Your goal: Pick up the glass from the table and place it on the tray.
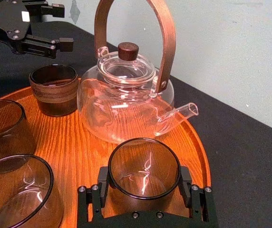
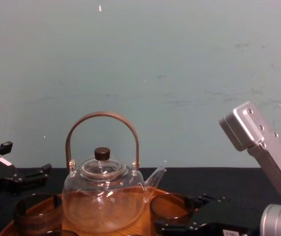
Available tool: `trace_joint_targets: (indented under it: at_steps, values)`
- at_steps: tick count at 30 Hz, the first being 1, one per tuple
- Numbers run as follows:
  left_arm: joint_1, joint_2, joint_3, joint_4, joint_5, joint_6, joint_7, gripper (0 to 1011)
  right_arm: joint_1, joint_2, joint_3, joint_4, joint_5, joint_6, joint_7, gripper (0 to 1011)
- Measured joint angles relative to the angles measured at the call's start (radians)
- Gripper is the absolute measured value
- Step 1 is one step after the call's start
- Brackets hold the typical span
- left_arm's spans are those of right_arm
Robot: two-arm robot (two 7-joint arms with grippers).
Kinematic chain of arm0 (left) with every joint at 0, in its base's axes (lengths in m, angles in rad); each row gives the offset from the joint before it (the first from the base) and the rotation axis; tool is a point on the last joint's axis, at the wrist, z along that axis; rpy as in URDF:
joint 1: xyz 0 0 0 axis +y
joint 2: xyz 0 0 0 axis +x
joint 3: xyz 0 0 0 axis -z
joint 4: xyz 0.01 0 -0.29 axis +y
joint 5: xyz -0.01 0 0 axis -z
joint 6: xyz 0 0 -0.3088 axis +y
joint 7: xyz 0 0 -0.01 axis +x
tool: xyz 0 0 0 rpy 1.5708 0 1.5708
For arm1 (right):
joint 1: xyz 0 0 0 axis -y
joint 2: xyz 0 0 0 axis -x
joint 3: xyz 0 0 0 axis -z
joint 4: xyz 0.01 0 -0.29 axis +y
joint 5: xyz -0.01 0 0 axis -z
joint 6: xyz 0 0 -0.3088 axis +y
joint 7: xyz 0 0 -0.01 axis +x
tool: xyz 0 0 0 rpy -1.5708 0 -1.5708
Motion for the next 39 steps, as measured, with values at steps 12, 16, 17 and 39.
trace_joint_targets:
  at_steps: [12,16,17,39]
  values:
    - [0.0,0.0,0.0,0.0,0.0,0.0,0.0,1002,-0.001,-0.002,0.001,0.004,-0.003,-0.002,-0.003,898]
    - [0.0,0.0,0.0,0.0,0.0,0.0,0.0,1001,-0.001,-0.002,0.001,0.003,-0.003,-0.002,-0.003,945]
    - [0.0,0.0,0.0,0.0,0.0,0.0,0.0,1001,-0.001,-0.002,0.001,0.003,-0.003,-0.002,-0.003,985]
    - [0.0,0.0,0.0,0.0,0.0,0.0,0.0,1002,-0.071,0.048,0.06,-0.151,0.027,-0.044,-0.018,1002]
